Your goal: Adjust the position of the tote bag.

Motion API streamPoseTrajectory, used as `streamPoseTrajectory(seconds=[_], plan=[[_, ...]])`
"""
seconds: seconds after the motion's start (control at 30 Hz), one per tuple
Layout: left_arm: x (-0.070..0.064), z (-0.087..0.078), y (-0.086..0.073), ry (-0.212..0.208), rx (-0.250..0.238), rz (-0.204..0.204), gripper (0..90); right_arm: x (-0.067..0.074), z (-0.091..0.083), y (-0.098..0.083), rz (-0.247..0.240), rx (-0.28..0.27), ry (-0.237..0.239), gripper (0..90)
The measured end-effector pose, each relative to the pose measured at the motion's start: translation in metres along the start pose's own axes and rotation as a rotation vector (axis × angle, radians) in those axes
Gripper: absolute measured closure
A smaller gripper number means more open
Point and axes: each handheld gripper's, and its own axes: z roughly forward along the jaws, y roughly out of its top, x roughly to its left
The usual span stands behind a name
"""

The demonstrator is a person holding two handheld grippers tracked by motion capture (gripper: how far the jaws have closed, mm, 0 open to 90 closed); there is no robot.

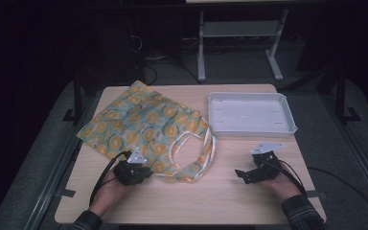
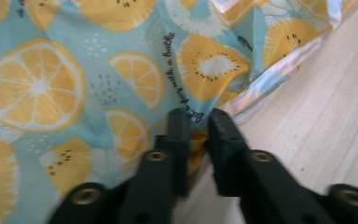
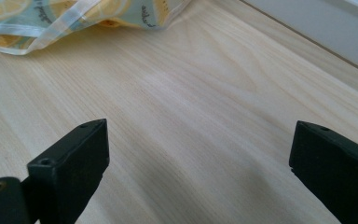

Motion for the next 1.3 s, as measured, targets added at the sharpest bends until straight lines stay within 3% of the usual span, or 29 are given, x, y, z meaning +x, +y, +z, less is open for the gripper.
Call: streamPoseTrajectory(seconds=[0.17, 0.4, 0.67, 1.03, 1.3], plan=[[0.0, -0.002, 0.0, -0.026, 0.015, 0.004, 87.8, 0.001, 0.0, 0.0, -0.003, 0.003, -0.001, 4.2], [-0.001, -0.012, -0.007, -0.078, 0.013, -0.008, 88.4, 0.002, -0.001, 0.0, -0.006, -0.002, 0.003, 4.7], [-0.003, -0.03, -0.023, -0.103, 0.02, -0.029, 88.4, 0.003, -0.002, 0.003, -0.014, 0.012, 0.01, 4.5], [-0.007, -0.051, -0.044, -0.098, 0.022, -0.057, 88.3, 0.01, -0.004, 0.019, -0.038, 0.014, 0.058, 11.4], [-0.004, -0.068, -0.07, -0.085, 0.027, -0.102, 88.1, 0.019, 0.012, 0.041, -0.036, 0.014, 0.103, 14.9]])
